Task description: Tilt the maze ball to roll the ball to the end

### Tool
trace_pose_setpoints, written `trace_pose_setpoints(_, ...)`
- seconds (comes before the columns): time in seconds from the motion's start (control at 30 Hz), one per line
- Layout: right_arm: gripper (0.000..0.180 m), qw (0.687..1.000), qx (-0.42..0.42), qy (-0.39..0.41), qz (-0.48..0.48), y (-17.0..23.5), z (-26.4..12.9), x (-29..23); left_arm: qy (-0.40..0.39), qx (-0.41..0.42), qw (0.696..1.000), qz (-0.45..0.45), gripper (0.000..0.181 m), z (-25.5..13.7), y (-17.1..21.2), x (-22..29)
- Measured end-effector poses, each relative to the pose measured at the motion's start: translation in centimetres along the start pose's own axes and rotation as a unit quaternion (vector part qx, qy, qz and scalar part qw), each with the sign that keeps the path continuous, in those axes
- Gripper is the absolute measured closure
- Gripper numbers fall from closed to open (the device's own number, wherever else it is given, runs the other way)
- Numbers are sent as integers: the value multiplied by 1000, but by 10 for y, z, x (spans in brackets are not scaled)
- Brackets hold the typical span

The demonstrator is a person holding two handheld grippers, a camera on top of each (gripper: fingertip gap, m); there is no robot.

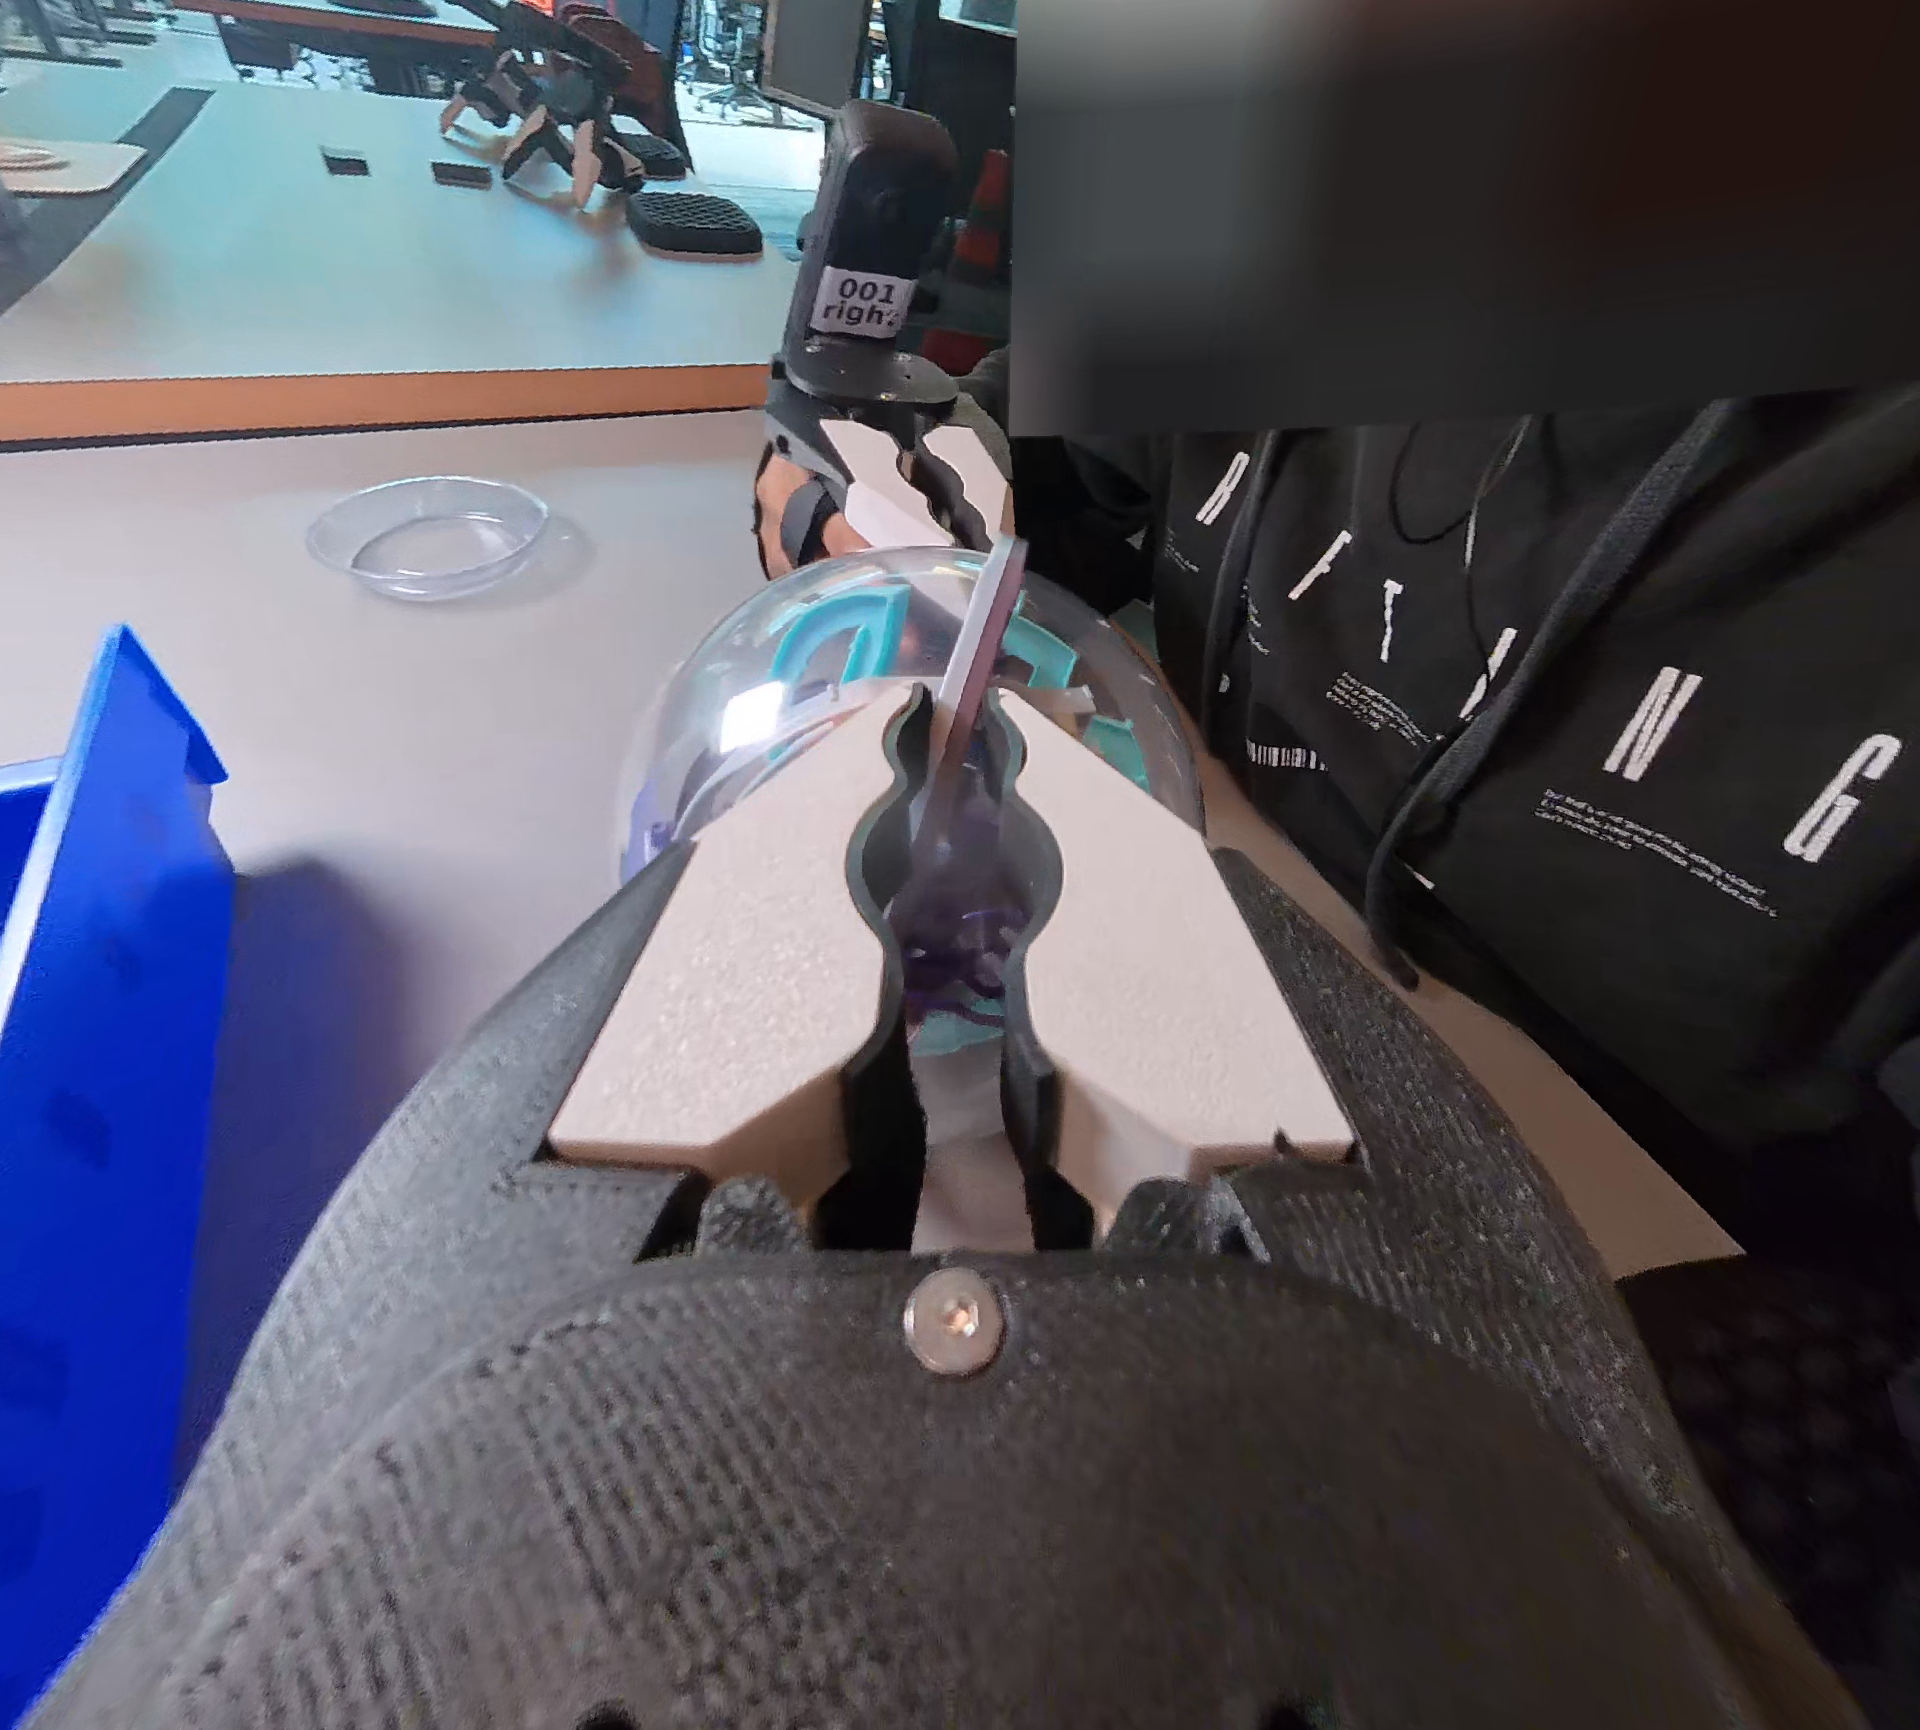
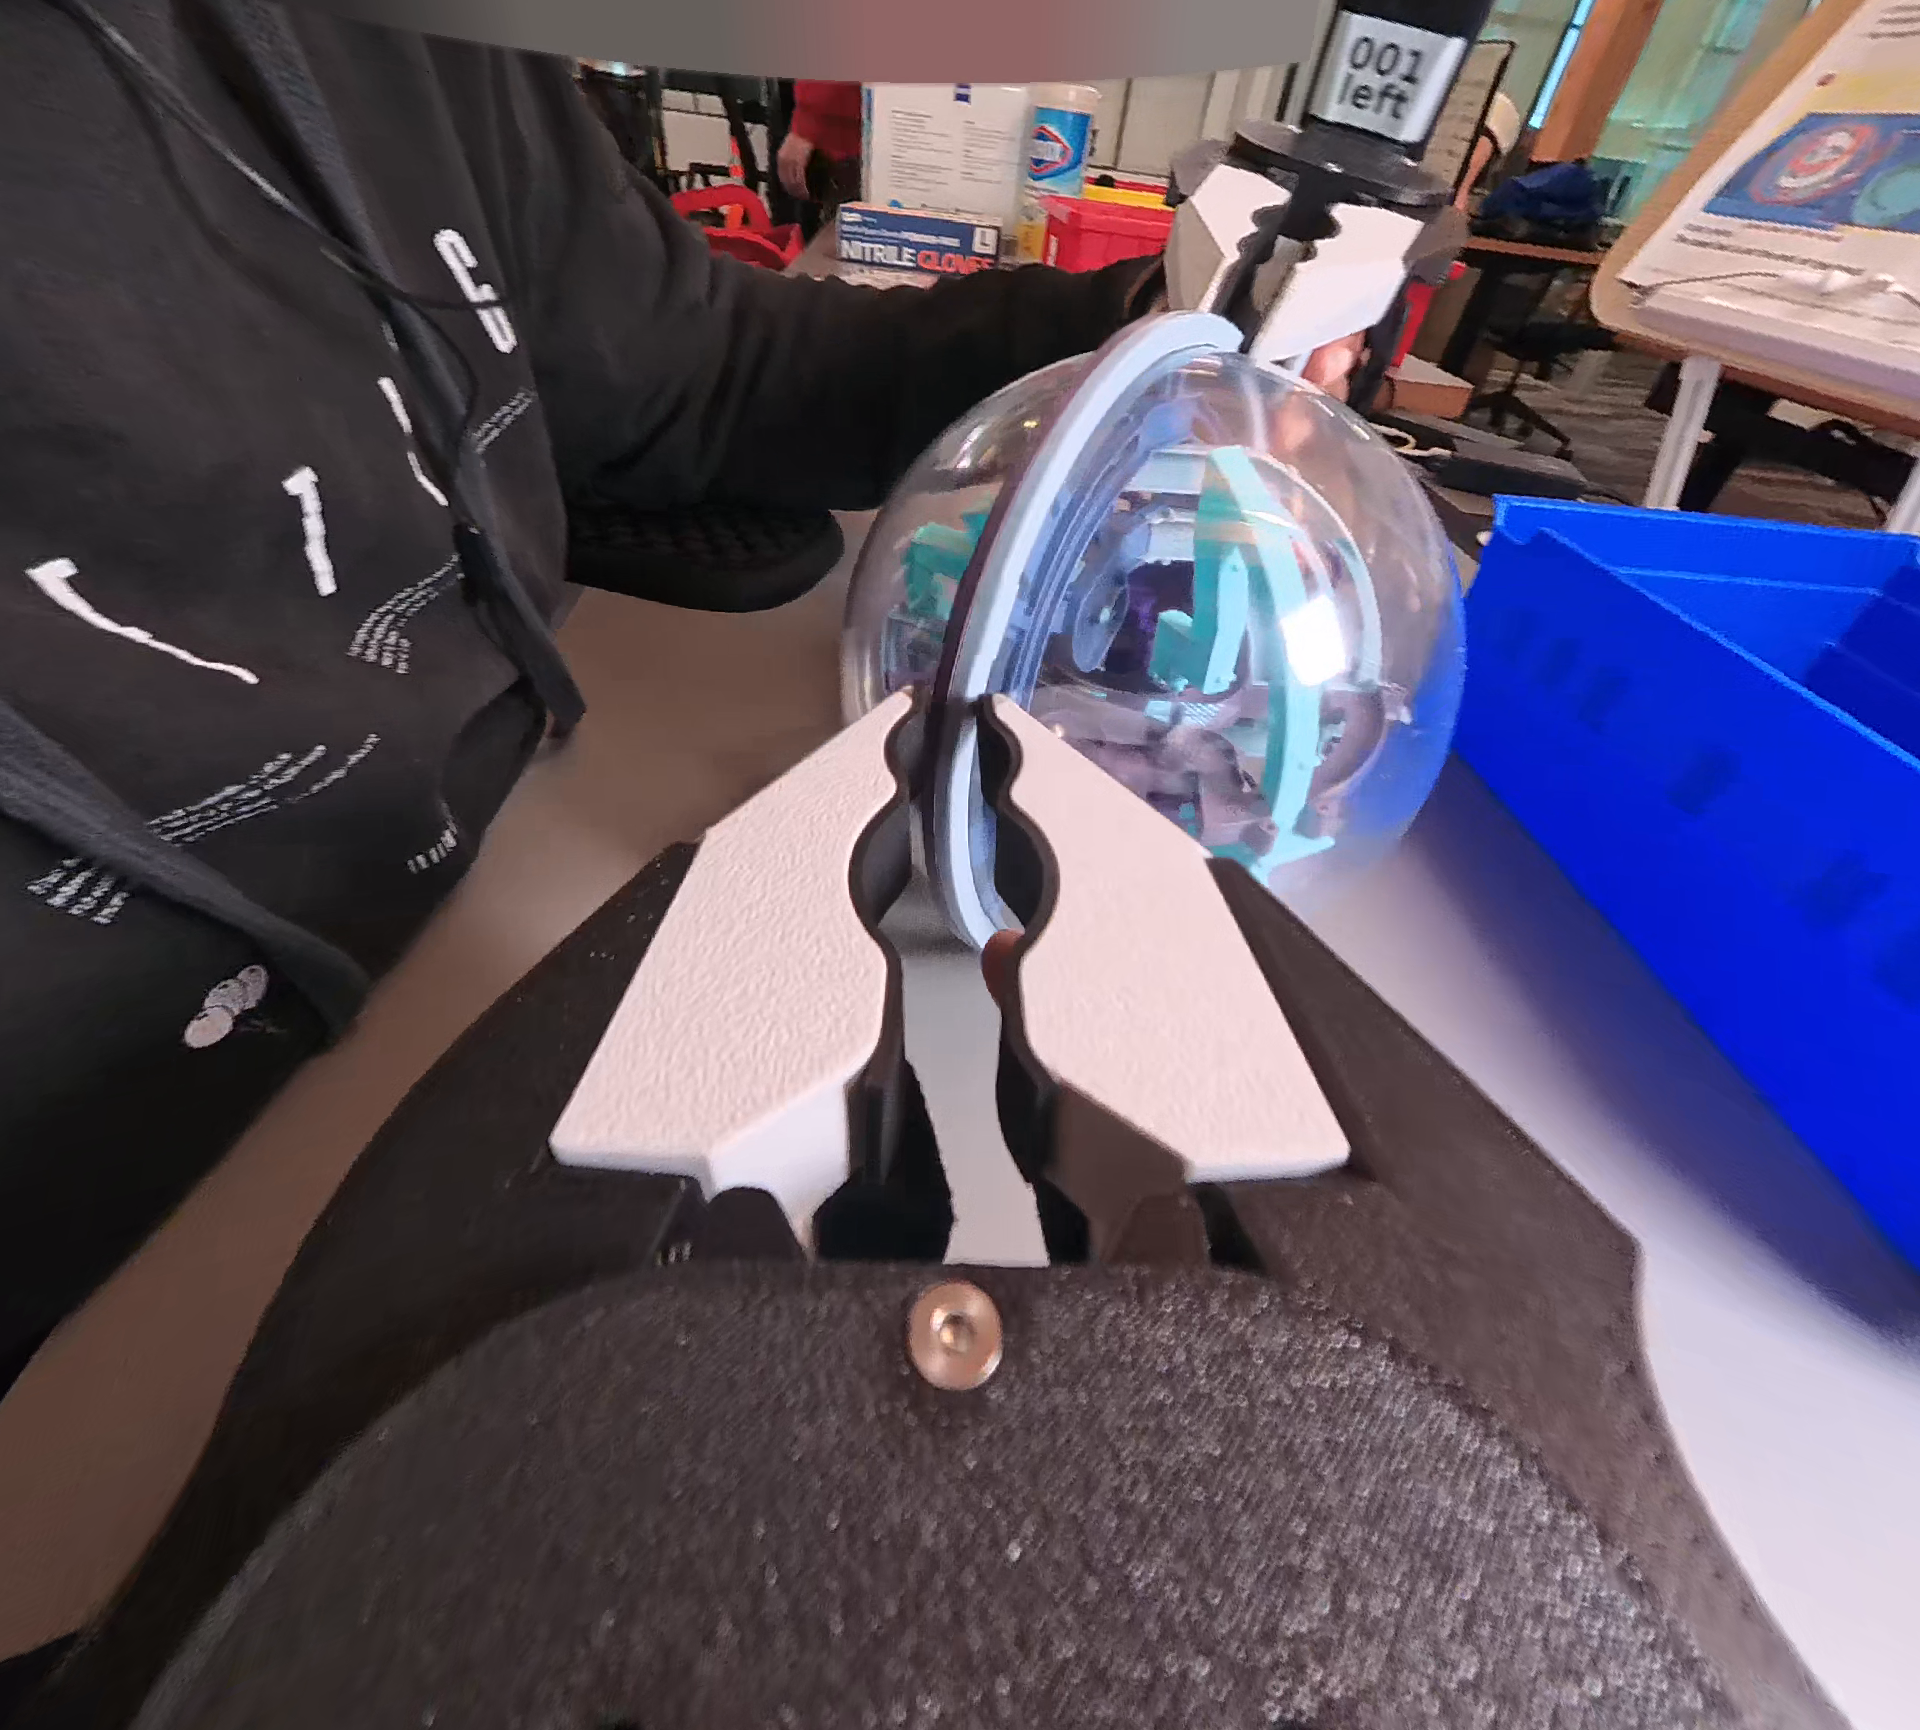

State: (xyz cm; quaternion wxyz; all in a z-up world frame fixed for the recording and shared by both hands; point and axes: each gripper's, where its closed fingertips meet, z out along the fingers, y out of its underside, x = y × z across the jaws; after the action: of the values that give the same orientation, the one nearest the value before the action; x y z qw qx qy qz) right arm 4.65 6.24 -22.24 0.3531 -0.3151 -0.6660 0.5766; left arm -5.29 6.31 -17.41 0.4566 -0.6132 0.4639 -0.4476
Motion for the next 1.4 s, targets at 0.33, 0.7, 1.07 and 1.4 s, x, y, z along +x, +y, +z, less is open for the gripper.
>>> trace_pose_setpoints(0.33, 165, 999, 41, 2, 33, -11, -20, 15, 46, 1, 999, -1, 174, 6, 0, 3)
trace_pose_setpoints(0.7, 164, 998, 24, 45, 46, 1, -32, 44, 89, -12, 996, 5, 174, 12, -3, 4)
trace_pose_setpoints(1.07, 101, 997, -33, -10, 69, 22, -26, 41, 176, -31, 984, 5, 174, 24, -8, 7)
trace_pose_setpoints(1.4, 86, 998, -62, 30, 15, 22, -12, 38, 116, -19, 993, -14, 150, 32, -13, -13)
